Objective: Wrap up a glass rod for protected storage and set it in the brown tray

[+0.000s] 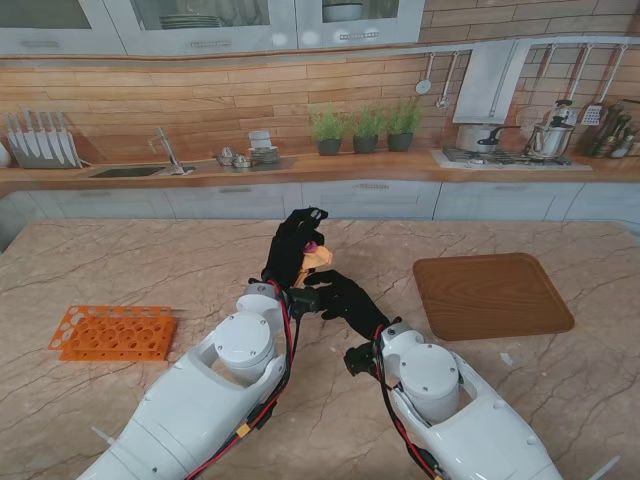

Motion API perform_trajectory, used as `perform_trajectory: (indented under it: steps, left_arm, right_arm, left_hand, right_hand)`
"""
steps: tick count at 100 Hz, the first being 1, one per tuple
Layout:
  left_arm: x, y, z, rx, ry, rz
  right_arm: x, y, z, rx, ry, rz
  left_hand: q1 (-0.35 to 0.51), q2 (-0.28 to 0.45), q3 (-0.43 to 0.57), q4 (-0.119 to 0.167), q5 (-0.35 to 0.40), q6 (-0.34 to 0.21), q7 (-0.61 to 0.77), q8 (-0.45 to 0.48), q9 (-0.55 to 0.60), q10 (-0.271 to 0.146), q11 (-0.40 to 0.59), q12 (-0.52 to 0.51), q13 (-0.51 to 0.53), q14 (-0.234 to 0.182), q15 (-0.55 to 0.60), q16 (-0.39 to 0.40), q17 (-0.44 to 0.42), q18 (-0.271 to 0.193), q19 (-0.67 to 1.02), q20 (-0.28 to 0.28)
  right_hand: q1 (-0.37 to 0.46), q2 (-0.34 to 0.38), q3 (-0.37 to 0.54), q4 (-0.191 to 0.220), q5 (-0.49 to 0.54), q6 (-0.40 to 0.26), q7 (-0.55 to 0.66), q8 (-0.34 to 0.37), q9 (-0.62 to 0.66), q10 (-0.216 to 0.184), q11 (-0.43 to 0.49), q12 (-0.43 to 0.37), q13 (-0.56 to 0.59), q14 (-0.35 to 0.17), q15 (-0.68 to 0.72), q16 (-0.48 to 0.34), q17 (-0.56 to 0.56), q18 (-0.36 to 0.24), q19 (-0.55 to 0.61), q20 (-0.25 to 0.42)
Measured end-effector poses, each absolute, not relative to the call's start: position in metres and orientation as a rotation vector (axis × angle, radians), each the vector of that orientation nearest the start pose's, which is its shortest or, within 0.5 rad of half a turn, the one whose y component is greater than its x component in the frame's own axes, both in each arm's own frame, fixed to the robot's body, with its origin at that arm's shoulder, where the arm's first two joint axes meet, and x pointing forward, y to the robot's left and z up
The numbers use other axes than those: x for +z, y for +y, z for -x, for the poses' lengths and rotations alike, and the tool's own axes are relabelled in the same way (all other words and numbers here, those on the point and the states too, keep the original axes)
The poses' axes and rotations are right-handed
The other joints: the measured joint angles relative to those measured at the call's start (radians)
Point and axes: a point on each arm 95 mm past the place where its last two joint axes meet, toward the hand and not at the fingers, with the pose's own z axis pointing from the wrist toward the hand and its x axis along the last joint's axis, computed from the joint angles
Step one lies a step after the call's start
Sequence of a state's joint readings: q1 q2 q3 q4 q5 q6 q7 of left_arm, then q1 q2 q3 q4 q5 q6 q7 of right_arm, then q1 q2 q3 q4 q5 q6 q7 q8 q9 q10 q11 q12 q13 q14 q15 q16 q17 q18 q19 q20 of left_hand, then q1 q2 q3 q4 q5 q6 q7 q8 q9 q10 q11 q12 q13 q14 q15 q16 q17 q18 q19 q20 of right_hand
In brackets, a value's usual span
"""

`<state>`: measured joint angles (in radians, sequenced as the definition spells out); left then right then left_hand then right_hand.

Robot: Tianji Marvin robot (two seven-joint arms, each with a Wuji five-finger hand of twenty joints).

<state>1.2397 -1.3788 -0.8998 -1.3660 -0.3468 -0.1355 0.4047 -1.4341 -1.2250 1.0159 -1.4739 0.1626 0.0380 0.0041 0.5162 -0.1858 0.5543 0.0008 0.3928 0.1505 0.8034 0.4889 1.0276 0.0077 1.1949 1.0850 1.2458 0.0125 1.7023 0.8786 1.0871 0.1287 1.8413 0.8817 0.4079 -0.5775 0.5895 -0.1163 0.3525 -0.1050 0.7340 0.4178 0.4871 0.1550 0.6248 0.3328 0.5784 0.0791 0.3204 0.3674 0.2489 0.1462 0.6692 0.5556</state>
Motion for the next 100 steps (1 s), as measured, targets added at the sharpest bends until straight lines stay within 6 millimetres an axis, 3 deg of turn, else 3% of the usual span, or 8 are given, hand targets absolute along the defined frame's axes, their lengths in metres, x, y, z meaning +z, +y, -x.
perform_trajectory:
  steps: [10,20,30,65,71,78,87,100]
  left_arm:
    - [-0.284,-0.146,-0.463,-2.441,0.167,2.222]
    - [-0.281,-0.147,-0.464,-2.457,0.144,2.216]
    - [-0.279,-0.147,-0.465,-2.48,0.101,2.206]
    - [-0.282,-0.153,-0.468,-2.512,0.05,2.194]
    - [-0.282,-0.153,-0.468,-2.521,0.061,2.17]
    - [-0.283,-0.154,-0.469,-2.53,0.083,2.132]
    - [-0.284,-0.154,-0.47,-2.53,0.076,2.124]
    - [-0.284,-0.154,-0.47,-2.534,0.07,2.107]
  right_arm:
    - [-0.352,0.091,-0.409,-1.831,-0.806,2.141]
    - [-0.353,0.089,-0.408,-1.796,-0.813,2.143]
    - [-0.354,0.09,-0.409,-1.775,-0.796,2.155]
    - [-0.354,0.098,-0.412,-1.723,-0.809,2.13]
    - [-0.354,0.099,-0.412,-1.718,-0.815,2.125]
    - [-0.354,0.1,-0.412,-1.715,-0.818,2.122]
    - [-0.354,0.1,-0.413,-1.713,-0.818,2.125]
    - [-0.354,0.1,-0.414,-1.718,-0.796,2.146]
  left_hand:
    - [0.0,0.0,0.01,0.0,0.011,0.0,0.004,0.001,-0.001,-0.013,0.011,0.01,0.0,0.0,0.0,0.0,0.0,0.0,0.0,0.0]
    - [0.0,0.0,0.012,0.0,0.022,0.0,0.013,0.011,0.01,-0.016,0.016,0.012,0.0,0.0,0.0,0.0,0.0,0.0,0.0,0.0]
    - [0.0,0.0,0.025,0.0,0.022,0.0,0.026,0.013,0.011,-0.027,0.024,0.02,0.0,0.0,0.0,0.0,0.0,0.0,0.0,-0.001]
    - [-0.007,0.0,0.061,0.0,0.022,0.0,0.061,0.025,0.049,-0.04,0.05,0.029,0.0,0.004,0.0,0.0,0.0,0.006,0.0,-0.001]
    - [-0.008,0.0,0.077,0.0,0.022,0.0,0.063,0.025,0.049,-0.04,0.05,0.03,0.0,0.006,0.0,0.0,0.0,0.007,0.0,-0.001]
    - [-0.008,0.0,0.077,0.0,0.022,0.0,0.064,0.025,0.049,-0.04,0.053,0.03,0.0,0.007,0.0,0.0,0.0,0.008,0.0,-0.001]
    - [-0.01,0.0,0.083,0.0,0.023,0.0,0.071,0.025,0.049,-0.04,0.053,0.03,0.0,0.008,0.0,0.0,0.0,0.009,0.0,-0.001]
    - [-0.011,0.0,0.094,0.0,0.023,0.0,0.077,0.025,0.059,-0.05,0.062,0.03,0.0,0.01,0.0,0.0,0.0,0.012,0.0,-0.001]
  right_hand:
    - [0.088,-0.01,0.005,0.001,0.107,-0.022,0.0,0.017,0.061,0.001,-0.027,-0.012,0.017,0.004,0.009,0.0,0.001,0.002,0.0,0.0]
    - [0.096,-0.01,0.168,0.001,0.172,-0.062,-0.004,0.056,0.1,0.002,-0.039,-0.018,0.024,0.008,0.003,0.012,0.01,0.005,0.0,0.0]
    - [0.094,-0.01,0.243,-0.001,0.207,-0.085,-0.009,0.065,0.122,0.002,-0.049,-0.018,0.039,0.011,0.004,0.022,0.01,0.014,0.0,0.001]
    - [0.094,-0.01,0.25,-0.003,0.248,-0.132,-0.008,0.068,0.189,0.0,-0.05,-0.018,0.071,0.014,0.059,0.074,0.007,0.044,0.0,0.037]
    - [0.096,-0.022,0.25,-0.043,0.26,-0.14,0.015,0.043,0.219,-0.002,-0.049,-0.019,0.073,0.016,0.073,0.092,0.007,0.055,0.0,0.056]
    - [0.105,-0.022,0.25,-0.046,0.27,-0.154,0.048,0.015,0.251,-0.003,-0.047,-0.01,0.098,0.018,0.105,0.112,0.007,0.067,0.0,0.069]
    - [0.143,-0.037,0.261,-0.086,0.287,-0.174,0.144,-0.062,0.34,-0.015,-0.033,0.006,0.133,0.02,0.151,0.14,0.009,0.071,0.0,0.083]
    - [0.22,-0.017,0.258,-0.089,0.374,-0.181,0.216,-0.128,0.49,-0.033,0.004,0.017,0.213,0.025,0.232,0.176,0.023,0.081,0.0,0.094]
